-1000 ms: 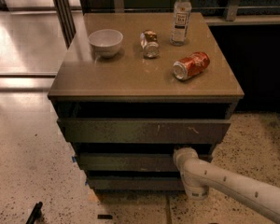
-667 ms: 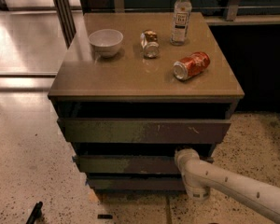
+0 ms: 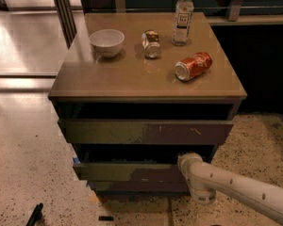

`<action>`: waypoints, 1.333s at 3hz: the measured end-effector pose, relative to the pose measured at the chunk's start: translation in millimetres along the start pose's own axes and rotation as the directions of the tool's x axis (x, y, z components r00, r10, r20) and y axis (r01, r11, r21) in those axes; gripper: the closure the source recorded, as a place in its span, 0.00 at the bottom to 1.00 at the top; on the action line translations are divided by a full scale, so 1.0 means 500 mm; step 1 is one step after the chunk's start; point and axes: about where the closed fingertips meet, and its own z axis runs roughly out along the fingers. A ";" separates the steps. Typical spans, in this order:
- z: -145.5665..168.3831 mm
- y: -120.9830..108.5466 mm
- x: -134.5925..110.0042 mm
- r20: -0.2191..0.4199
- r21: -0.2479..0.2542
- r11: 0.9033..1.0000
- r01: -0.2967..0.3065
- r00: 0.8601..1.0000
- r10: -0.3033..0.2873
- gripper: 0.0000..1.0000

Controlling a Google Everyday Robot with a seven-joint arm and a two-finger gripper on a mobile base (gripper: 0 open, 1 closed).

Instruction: Open middle drawer

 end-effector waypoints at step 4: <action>-0.048 0.012 0.054 -0.038 -0.170 0.974 0.147 0.987 -0.156 1.00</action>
Offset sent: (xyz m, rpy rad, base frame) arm -0.1388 0.0075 -0.0007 0.0721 0.2263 0.5383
